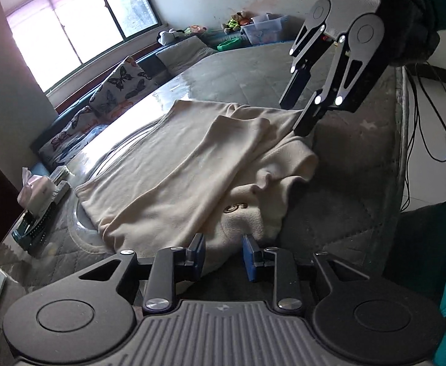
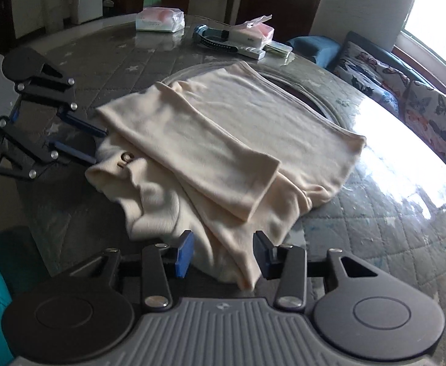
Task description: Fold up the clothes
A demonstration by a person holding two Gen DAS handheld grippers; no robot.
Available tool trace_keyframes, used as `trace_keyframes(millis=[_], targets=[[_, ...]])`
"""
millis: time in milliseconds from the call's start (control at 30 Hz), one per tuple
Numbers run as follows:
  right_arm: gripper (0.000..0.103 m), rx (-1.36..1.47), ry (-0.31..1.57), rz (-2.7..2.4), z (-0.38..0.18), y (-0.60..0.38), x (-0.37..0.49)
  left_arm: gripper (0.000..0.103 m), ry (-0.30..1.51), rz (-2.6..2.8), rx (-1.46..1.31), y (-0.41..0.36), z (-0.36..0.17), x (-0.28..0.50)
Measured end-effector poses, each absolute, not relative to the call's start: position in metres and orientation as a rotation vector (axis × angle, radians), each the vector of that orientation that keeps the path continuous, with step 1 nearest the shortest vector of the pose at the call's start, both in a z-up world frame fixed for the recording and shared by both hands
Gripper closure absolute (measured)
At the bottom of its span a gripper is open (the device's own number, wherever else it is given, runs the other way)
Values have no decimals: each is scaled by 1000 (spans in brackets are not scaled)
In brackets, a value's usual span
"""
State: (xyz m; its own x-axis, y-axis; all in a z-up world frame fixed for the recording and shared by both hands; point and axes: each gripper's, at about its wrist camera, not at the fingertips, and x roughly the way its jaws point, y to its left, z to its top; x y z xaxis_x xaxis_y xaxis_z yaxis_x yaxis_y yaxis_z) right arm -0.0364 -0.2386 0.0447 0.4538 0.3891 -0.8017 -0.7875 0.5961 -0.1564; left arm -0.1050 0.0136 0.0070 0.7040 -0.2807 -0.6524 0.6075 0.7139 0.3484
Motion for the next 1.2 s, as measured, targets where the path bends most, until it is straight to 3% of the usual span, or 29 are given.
trace_keyframes(millis=[233,300,400,467,533,567,767,867,967,1167,1200], targets=[[57,-586,812,822,43,-245,-44,73,599,-523,607,23,12,-109],[48,-622,806,846,40,-241,-48,73,594,-535,622,18,8,-108],[47,-647,791,863,36,-234,-52,73,588,-549,631,9,1,-105],[47,-648,782,865,34,-231,-52,75,574,-553,625,4,0,-103],[47,-640,776,866,36,-230,-50,90,565,-548,599,3,3,-98],[47,-636,773,869,37,-229,-50,92,560,-542,579,4,5,-94],[36,-649,750,899,38,-225,-49,95,580,-455,345,22,26,-57],[35,-643,732,901,37,-221,-46,95,594,-430,269,29,30,-42],[41,-605,713,882,37,-216,-38,95,603,-426,230,31,33,-35],[82,-519,712,857,39,-217,-24,95,624,-432,235,33,35,-34],[85,-504,713,854,40,-217,-22,94,628,-436,234,34,34,-34]])
